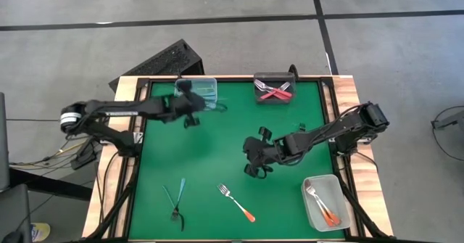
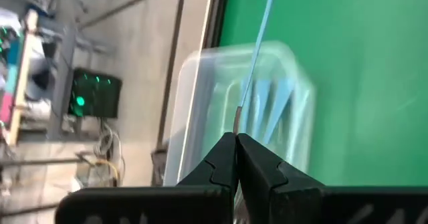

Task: Sort silverware by color (type)
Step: Put the black fork into the transparent bin

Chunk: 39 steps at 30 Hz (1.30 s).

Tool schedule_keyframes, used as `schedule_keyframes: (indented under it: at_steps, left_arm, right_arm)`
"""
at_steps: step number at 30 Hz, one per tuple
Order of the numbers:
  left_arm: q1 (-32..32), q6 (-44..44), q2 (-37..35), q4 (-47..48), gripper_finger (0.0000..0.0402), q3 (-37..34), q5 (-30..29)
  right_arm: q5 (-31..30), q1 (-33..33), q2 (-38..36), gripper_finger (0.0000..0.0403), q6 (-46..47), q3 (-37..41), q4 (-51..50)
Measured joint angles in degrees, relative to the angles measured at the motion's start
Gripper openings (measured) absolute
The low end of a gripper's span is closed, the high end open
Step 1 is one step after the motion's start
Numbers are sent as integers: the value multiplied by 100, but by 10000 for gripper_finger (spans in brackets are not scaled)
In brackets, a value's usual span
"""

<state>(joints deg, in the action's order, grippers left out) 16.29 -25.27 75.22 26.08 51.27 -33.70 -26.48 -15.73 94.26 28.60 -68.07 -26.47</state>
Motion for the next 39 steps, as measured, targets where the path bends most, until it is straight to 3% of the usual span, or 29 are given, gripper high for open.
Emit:
schedule_keyframes:
  at_steps: [3,9,16,20,27,31,34,39]
  left_arm:
    - [685,-236,-308,58,0,-257,366]
    - [1696,-392,-470,4,0,-689,1811]
    - [2062,-306,-250,-524,16,-877,1740]
    - [2071,-125,-223,-706,57,-877,1741]
    - [2013,867,-226,-684,136,-875,1891]
    - [1752,1573,-226,-566,155,-889,2854]
    - [1305,1863,-225,-880,157,-1013,3387]
    - [359,2127,-226,-1443,157,-1132,3310]
  right_arm:
    - [-77,-4,0,87,198,0,-465]
    - [-92,-46,0,88,440,0,-771]
    - [-390,3,0,88,779,0,-1205]
    - [-442,128,0,88,1650,0,-2113]
    - [-1261,151,0,88,3965,0,-4553]
    - [-1239,113,2,96,5333,22,-5726]
    - [-1092,70,1,119,5574,292,-5713]
    - [-444,184,-50,182,5749,1061,-5362]
